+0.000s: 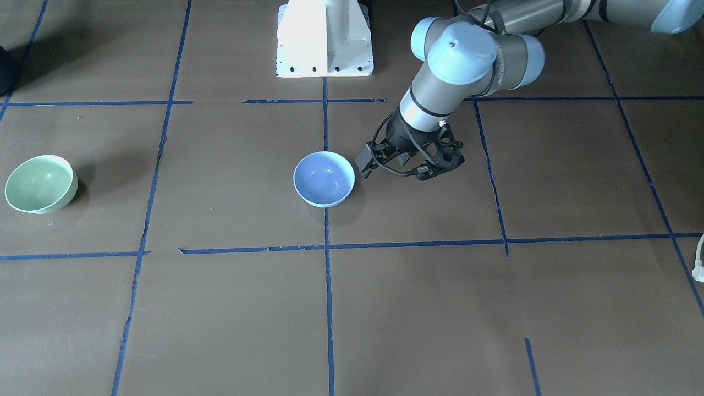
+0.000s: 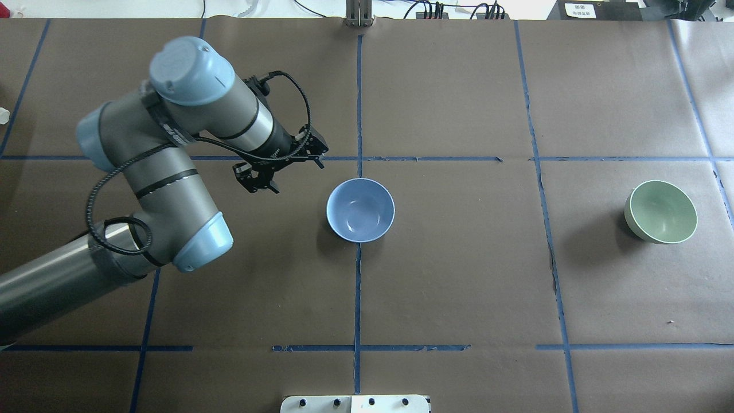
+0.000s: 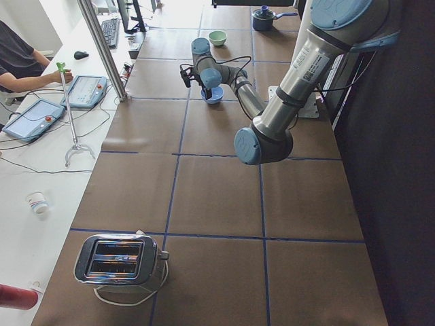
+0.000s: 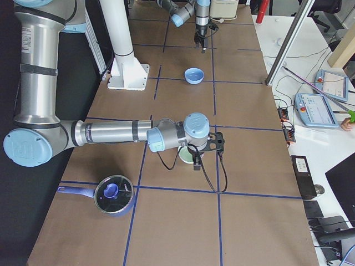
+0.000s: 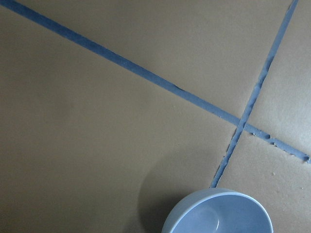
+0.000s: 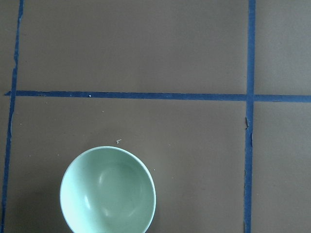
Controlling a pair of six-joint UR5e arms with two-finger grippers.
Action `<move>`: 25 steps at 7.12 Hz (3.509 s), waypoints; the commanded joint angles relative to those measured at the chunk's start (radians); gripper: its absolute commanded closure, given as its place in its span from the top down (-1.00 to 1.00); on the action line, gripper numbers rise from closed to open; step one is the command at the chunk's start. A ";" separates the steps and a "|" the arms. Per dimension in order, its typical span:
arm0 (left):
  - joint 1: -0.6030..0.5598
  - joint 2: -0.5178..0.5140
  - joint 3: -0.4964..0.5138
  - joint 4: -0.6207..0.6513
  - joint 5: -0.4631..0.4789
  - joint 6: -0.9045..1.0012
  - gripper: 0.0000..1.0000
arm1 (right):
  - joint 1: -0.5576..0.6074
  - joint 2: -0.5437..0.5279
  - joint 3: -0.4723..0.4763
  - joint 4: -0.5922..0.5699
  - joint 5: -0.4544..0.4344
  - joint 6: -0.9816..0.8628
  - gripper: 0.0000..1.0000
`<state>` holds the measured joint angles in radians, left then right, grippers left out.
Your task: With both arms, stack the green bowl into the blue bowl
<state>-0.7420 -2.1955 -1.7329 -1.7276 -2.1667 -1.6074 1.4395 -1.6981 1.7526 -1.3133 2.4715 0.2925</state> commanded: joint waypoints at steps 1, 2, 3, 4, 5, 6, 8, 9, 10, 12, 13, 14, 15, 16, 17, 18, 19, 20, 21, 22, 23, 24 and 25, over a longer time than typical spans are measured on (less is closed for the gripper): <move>-0.054 0.061 -0.168 0.183 -0.039 0.139 1.00 | -0.101 -0.043 -0.048 0.234 -0.048 0.211 1.00; -0.086 0.098 -0.251 0.260 -0.039 0.200 1.00 | -0.155 -0.043 -0.112 0.356 -0.078 0.311 1.00; -0.094 0.126 -0.305 0.301 -0.039 0.225 1.00 | -0.210 -0.038 -0.172 0.467 -0.120 0.400 1.00; -0.096 0.138 -0.316 0.301 -0.039 0.225 1.00 | -0.247 -0.020 -0.232 0.526 -0.132 0.424 1.00; -0.094 0.147 -0.317 0.299 -0.038 0.227 1.00 | -0.263 -0.009 -0.239 0.525 -0.134 0.439 1.00; -0.094 0.149 -0.317 0.299 -0.039 0.227 1.00 | -0.290 -0.005 -0.255 0.526 -0.134 0.441 1.00; -0.096 0.152 -0.315 0.299 -0.036 0.228 1.00 | -0.310 0.021 -0.298 0.526 -0.134 0.445 0.73; -0.099 0.154 -0.315 0.299 -0.036 0.228 1.00 | -0.310 0.034 -0.300 0.526 -0.134 0.485 -0.08; -0.099 0.154 -0.307 0.299 -0.038 0.228 1.00 | -0.310 0.047 -0.303 0.526 -0.132 0.516 -0.82; -0.099 0.187 -0.315 0.293 -0.030 0.228 1.00 | -0.310 0.046 -0.294 0.555 -0.125 0.516 -1.00; -0.099 0.204 -0.315 0.292 -0.027 0.254 1.00 | -0.309 0.046 -0.286 0.557 -0.125 0.517 -1.00; -0.103 0.236 -0.318 0.290 -0.027 0.312 1.00 | -0.307 0.043 -0.260 0.557 -0.120 0.517 -1.00; -0.123 0.264 -0.323 0.290 -0.027 0.354 1.00 | -0.307 0.044 -0.224 0.557 -0.106 0.554 -1.00; -0.149 0.316 -0.344 0.290 -0.027 0.418 1.00 | -0.309 0.063 -0.172 0.557 -0.105 0.641 -1.00; -0.186 0.395 -0.373 0.290 -0.027 0.542 1.00 | -0.310 0.102 -0.118 0.557 -0.103 0.742 -1.00; -0.233 0.463 -0.378 0.290 -0.027 0.686 1.00 | -0.332 0.159 -0.078 0.559 -0.099 0.840 -1.00; -0.278 0.529 -0.375 0.290 -0.025 0.848 1.00 | -0.394 0.234 -0.044 0.559 -0.103 0.953 -1.00; -0.328 0.578 -0.367 0.289 -0.028 0.994 1.00 | -0.466 0.327 -0.035 0.557 -0.143 1.064 -0.99; -0.367 0.591 -0.352 0.289 -0.030 1.088 1.00 | -0.549 0.395 -0.035 0.557 -0.228 1.130 -0.99; -0.381 0.591 -0.327 0.287 -0.031 1.104 1.00 | -0.658 0.456 -0.038 0.554 -0.353 1.167 -0.99; -0.381 0.591 -0.311 0.286 -0.032 1.100 1.00 | -0.751 0.510 -0.047 0.542 -0.447 1.192 -0.99; -0.382 0.591 -0.289 0.283 -0.033 1.100 1.00 | -0.819 0.526 -0.045 0.540 -0.526 1.232 -0.99; -0.382 0.589 -0.277 0.281 -0.035 1.100 1.00 | -0.877 0.528 -0.050 0.540 -0.590 1.232 -0.99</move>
<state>-1.1227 -1.6055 -2.0290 -1.4441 -2.1995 -0.5097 0.6447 -1.1863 1.7068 -0.7712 1.9728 1.5060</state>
